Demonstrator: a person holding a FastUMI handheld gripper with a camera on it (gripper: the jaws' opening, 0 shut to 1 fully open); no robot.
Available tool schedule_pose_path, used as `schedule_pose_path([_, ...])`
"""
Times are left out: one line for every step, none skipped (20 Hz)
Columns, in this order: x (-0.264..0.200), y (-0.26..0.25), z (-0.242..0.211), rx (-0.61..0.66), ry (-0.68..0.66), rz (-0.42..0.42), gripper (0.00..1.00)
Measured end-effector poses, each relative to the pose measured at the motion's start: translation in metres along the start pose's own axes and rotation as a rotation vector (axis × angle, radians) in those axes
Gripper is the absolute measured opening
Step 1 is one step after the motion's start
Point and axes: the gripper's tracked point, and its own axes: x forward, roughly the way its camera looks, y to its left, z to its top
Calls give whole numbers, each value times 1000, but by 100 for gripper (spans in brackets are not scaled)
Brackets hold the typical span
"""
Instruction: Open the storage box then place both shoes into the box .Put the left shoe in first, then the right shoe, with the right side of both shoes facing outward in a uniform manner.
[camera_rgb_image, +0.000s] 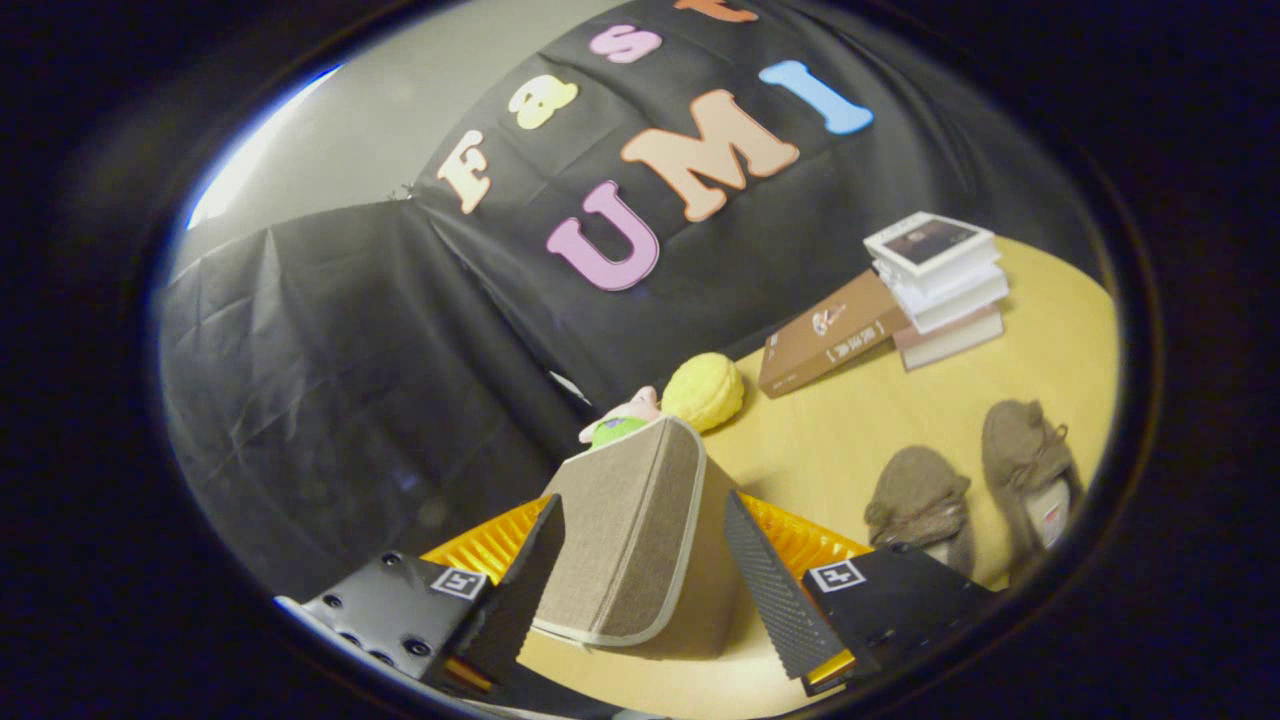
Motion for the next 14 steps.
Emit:
schedule_pose_path([3,-1,-9,54,22,3,100])
schedule_pose_path([7,-2,-15,105,43,8,100])
schedule_pose_path([9,-3,-23,149,61,12,100])
schedule_pose_path([11,-3,-30,189,81,21,100])
schedule_pose_path([12,-2,-37,228,97,30,100])
schedule_pose_path([15,-2,-43,264,111,38,100])
schedule_pose_path([18,-5,-48,294,117,40,100])
schedule_pose_path([19,-7,-52,324,121,43,100])
schedule_pose_path([22,-8,-55,349,125,47,100])
schedule_pose_path([22,-8,-59,379,133,55,100])
schedule_pose_path([24,-7,-62,414,144,68,100])
schedule_pose_path([24,-5,-66,451,155,82,100])
schedule_pose_path([26,-5,-69,490,167,91,100])
schedule_pose_path([27,-5,-73,525,178,96,100])
